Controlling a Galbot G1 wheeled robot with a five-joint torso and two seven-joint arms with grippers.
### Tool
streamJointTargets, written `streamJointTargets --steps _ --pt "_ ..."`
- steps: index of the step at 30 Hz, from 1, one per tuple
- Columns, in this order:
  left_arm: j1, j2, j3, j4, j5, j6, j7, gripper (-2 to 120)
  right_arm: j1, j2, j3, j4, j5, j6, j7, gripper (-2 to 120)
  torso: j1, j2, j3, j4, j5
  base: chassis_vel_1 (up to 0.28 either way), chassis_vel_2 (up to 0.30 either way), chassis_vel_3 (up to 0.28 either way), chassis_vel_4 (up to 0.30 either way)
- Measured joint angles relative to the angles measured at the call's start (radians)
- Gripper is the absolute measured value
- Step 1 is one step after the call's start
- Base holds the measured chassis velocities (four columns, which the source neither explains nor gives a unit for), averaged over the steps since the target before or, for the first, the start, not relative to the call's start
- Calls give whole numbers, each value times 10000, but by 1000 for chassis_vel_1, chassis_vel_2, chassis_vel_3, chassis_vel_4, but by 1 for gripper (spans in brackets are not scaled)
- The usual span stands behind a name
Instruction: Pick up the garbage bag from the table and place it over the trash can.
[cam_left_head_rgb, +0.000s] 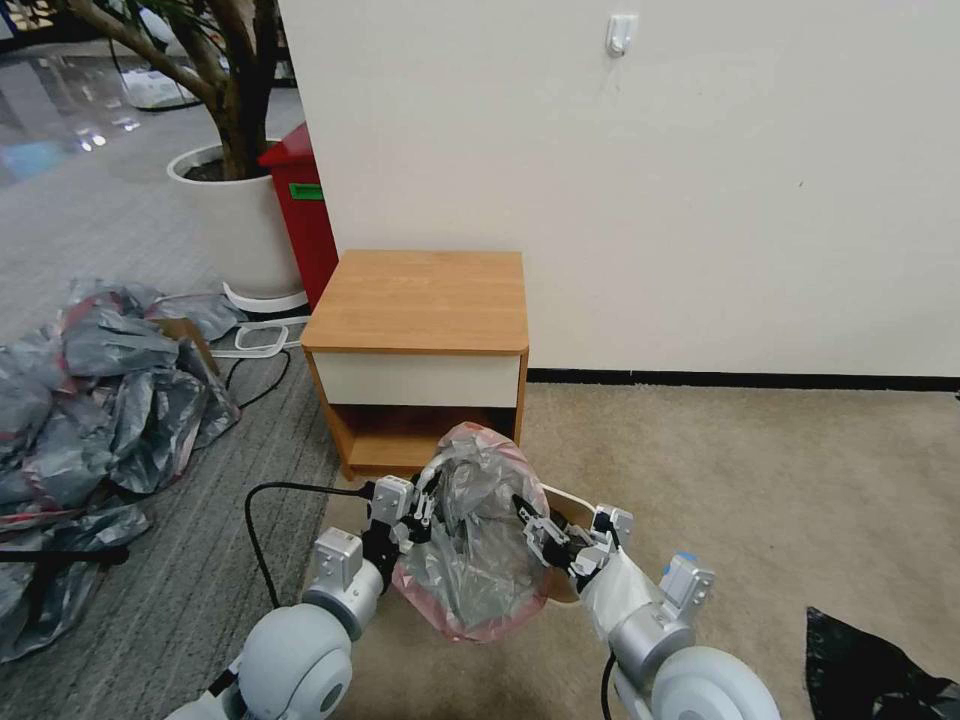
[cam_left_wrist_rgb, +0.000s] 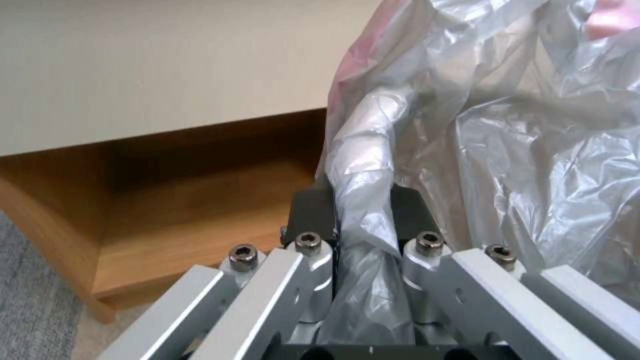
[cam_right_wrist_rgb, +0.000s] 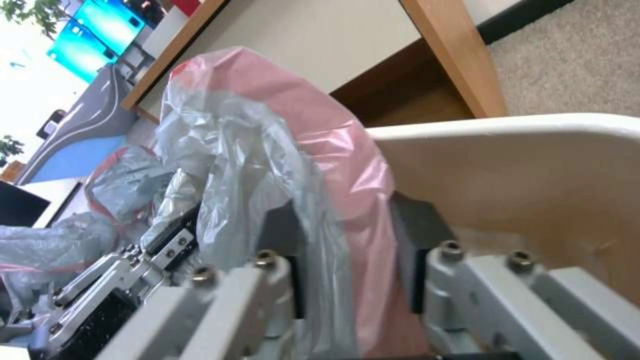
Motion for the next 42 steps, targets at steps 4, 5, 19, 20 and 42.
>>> streamJointTargets --steps 4,5,19,20,42 --pt "48 -18 -24 -22 -170 52 -30 9 -48 -2 14 97 -91 68 -34 7 0 0 0 0 0 0 0 0 0" --pt "48 -18 -24 -22 -170 52 -30 9 -48 -2 14 97 -91 68 -34 7 0 0 0 0 0 0 0 0 0" --pt "212 -35 -104 -217 -535 264 -48 9 560 -683 1201 580 367 -273 -38 0 0 0 0 -1 1 0 0 0 0" --pt "212 -35 -104 -217 -535 264 -48 9 560 -683 1201 580 367 -273 -38 0 0 0 0 -1 1 0 0 0 0" --pt "491 -268 -664 -552 -2294 -103 198 9 1116 -2676 3100 424 4505 -3175 1920 0 0 0 0 -1 0 0 0 0 0"
